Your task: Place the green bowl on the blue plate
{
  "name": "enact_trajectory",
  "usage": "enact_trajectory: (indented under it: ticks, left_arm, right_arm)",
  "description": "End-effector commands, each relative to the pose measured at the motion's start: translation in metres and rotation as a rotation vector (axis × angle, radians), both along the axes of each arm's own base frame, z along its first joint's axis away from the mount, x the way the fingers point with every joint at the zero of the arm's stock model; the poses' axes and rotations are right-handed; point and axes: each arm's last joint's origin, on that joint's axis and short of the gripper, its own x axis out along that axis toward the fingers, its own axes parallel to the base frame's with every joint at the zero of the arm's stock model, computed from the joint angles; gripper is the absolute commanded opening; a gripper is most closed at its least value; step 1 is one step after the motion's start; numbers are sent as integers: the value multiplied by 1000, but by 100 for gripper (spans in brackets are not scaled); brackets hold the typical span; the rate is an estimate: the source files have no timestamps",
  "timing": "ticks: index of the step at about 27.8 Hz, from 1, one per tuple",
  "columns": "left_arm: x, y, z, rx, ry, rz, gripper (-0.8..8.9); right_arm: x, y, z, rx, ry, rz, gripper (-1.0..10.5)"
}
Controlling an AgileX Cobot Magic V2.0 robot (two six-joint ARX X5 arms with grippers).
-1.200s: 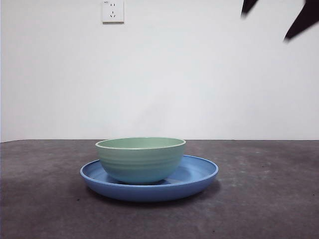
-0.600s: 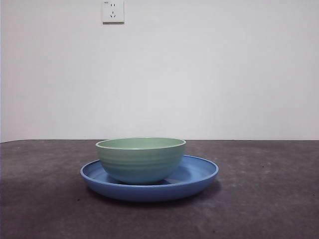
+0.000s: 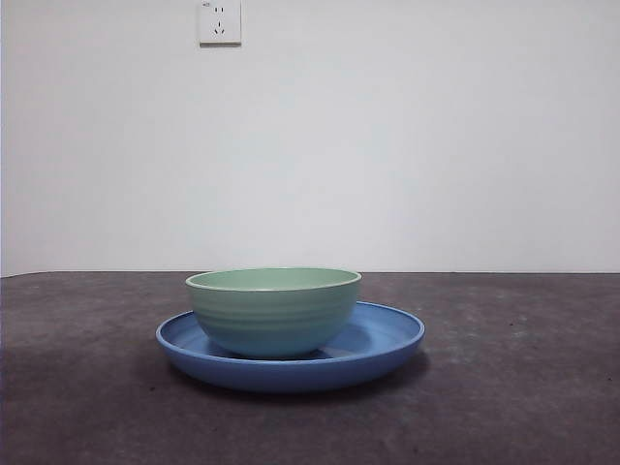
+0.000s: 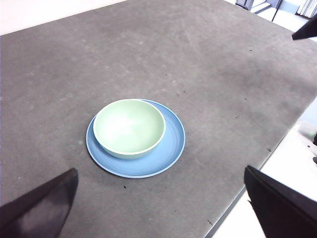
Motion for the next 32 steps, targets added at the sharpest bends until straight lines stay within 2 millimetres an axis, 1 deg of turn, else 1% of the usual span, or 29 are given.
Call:
enact_trajectory:
  ticks: [1,3,5,6,7,8,10,11,12,32]
  left_arm:
    - [-1,0,4,-14,-14,-9,624]
    - [-1,0,3,-12,-13,-9,615]
    - [-1,0,3,-12,-13,-9,556]
    - [-1,0,3,-12,-13,-9,487]
    - [-1,0,3,-12,-13,-9,395]
    - [-1,0,3,-12,-12,-9,295]
    - [-1,0,3,-10,-13,-9,15]
    - [-1,0,3,-10,-16,-10,16]
    - [-1,0,4,-11,-17,-10,19]
    - [-1,0,4,-14,-14,-8,19]
  right_arm:
    - [2,1,6,23,-40,2,545]
    - [2,1,7,30,-56,2,545]
    - [3,1,7,30,-58,2,545]
    - [3,1,7,30,-58,2,544]
    - [2,1,7,30,-57,3,523]
    - [2,1,7,29,-55,2,442]
    - [2,1,7,29,-53,3,73]
    - [2,1,7,29,-54,5,-18]
    - [2,1,7,29,-54,5,26]
    - [2,1,7,29,-55,2,24]
